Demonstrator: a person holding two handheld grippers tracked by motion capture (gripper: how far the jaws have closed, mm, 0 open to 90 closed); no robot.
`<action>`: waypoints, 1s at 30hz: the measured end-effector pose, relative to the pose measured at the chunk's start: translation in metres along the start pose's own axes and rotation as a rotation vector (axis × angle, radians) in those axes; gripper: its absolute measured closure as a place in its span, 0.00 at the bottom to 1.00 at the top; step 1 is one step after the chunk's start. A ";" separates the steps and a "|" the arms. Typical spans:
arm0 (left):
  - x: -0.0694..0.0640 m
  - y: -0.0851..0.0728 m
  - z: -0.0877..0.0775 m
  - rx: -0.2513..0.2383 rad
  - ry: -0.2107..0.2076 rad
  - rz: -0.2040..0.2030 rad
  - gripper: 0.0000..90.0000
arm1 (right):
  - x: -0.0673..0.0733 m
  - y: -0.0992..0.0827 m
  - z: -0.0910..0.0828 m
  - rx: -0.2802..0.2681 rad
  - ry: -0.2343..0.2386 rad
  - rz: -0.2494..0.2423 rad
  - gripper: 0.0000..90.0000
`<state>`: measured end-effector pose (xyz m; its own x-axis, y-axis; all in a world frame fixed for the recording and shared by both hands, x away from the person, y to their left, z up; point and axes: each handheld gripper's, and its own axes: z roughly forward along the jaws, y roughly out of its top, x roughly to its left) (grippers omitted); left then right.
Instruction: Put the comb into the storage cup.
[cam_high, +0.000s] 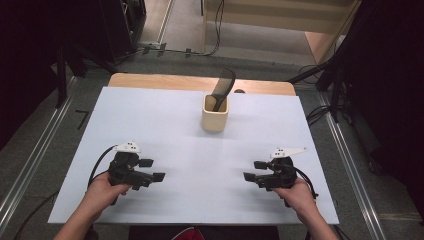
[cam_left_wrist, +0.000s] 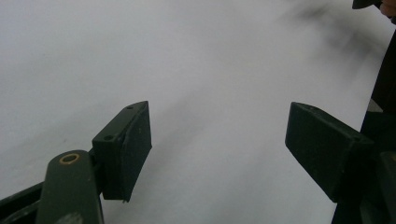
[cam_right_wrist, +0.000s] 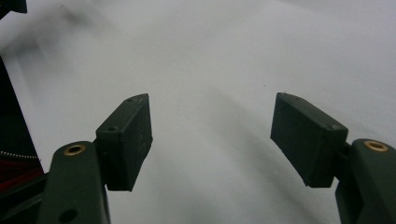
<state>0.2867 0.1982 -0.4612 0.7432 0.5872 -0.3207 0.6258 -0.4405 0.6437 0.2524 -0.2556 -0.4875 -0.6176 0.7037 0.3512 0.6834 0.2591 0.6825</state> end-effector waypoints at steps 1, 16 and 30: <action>0.000 -0.001 0.000 -0.002 0.003 -0.001 0.27 | 0.000 0.000 0.000 -0.002 -0.002 0.000 0.30; 0.006 -0.012 -0.013 -0.006 0.067 -0.012 0.27 | -0.002 -0.001 -0.001 -0.010 -0.009 0.001 0.29; 0.014 -0.015 -0.020 0.008 0.098 -0.022 0.27 | -0.001 -0.003 -0.001 -0.005 -0.013 -0.008 0.29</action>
<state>0.2833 0.2266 -0.4619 0.7031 0.6598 -0.2650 0.6435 -0.4319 0.6319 0.2506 -0.2579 -0.4898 -0.6182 0.7101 0.3370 0.6763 0.2620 0.6884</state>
